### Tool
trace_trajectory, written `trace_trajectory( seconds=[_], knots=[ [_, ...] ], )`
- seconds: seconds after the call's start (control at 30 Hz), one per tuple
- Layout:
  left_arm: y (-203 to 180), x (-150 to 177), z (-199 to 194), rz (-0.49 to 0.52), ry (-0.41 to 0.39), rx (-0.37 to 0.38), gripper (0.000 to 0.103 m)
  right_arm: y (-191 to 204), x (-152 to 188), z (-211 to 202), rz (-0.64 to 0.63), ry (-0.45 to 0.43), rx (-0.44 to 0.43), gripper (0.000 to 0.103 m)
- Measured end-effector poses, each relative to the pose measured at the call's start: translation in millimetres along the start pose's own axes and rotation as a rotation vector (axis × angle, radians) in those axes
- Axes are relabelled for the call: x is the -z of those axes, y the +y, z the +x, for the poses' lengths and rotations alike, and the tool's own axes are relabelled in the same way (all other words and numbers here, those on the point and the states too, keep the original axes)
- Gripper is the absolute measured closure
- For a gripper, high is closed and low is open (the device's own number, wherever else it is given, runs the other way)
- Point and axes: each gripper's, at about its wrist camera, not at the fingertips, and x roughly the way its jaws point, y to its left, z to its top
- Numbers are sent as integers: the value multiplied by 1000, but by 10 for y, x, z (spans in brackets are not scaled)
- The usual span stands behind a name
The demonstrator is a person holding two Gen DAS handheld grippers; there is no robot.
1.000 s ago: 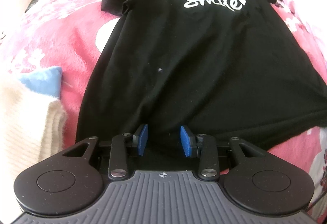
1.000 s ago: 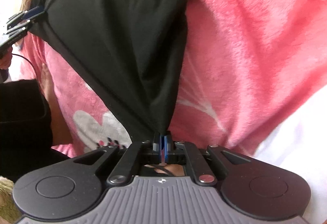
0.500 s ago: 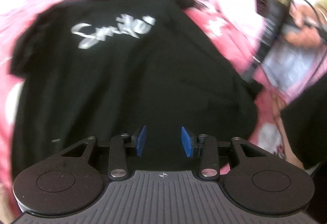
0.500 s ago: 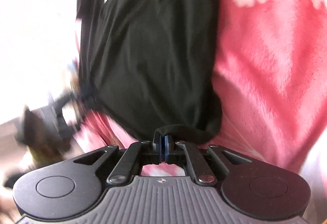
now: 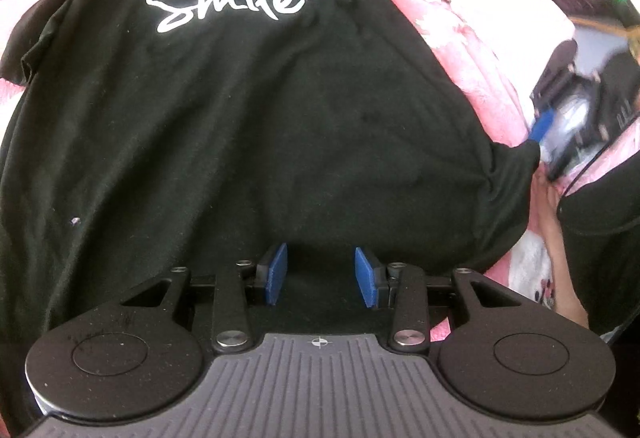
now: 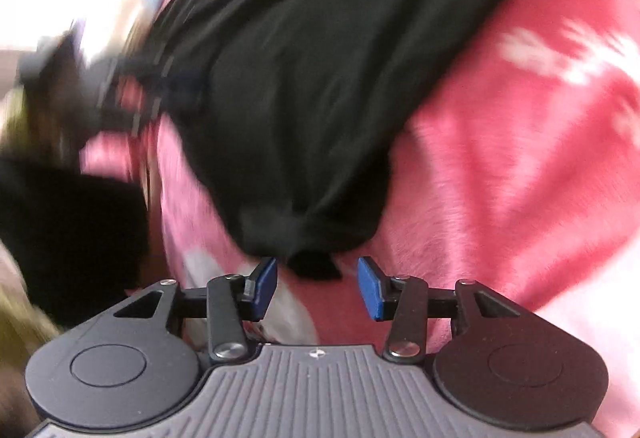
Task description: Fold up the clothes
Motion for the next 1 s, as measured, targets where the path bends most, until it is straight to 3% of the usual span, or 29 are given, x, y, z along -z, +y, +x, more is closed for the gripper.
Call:
trace_trajectory(
  seconds=[0.1,0.23,0.3,0.33,0.37,0.4,0.57,0.7,0.87,1.0],
  knots=[
    [5,13,-25,3,-4,-11,65,179,123,140,-119,28,61,55],
    [41,37,-43,-9,-14,-26,65,152,141,236,-120,-38,98,58],
    [67,55,-56,-14,-21,-32,65,145,122,275,-120,-50,86,70],
    [83,65,-61,-19,-25,-33,65,149,119,272,-122,-49,87,90],
    [105,71,-63,-30,-28,-30,65,152,116,261,-115,-48,85,97],
    [127,77,-65,-42,-31,-26,65,148,126,233,-103,-50,68,97],
    [202,82,-104,-72,-39,-25,65,311,98,248,-81,27,-138,97],
    [140,63,-201,-18,-27,-41,65,300,125,210,16,81,-364,97],
    [16,112,-418,69,-50,-52,56,156,12,-34,168,-52,-595,97],
    [92,214,-468,40,-14,-85,55,105,-30,-299,203,-127,-720,97]
  ],
)
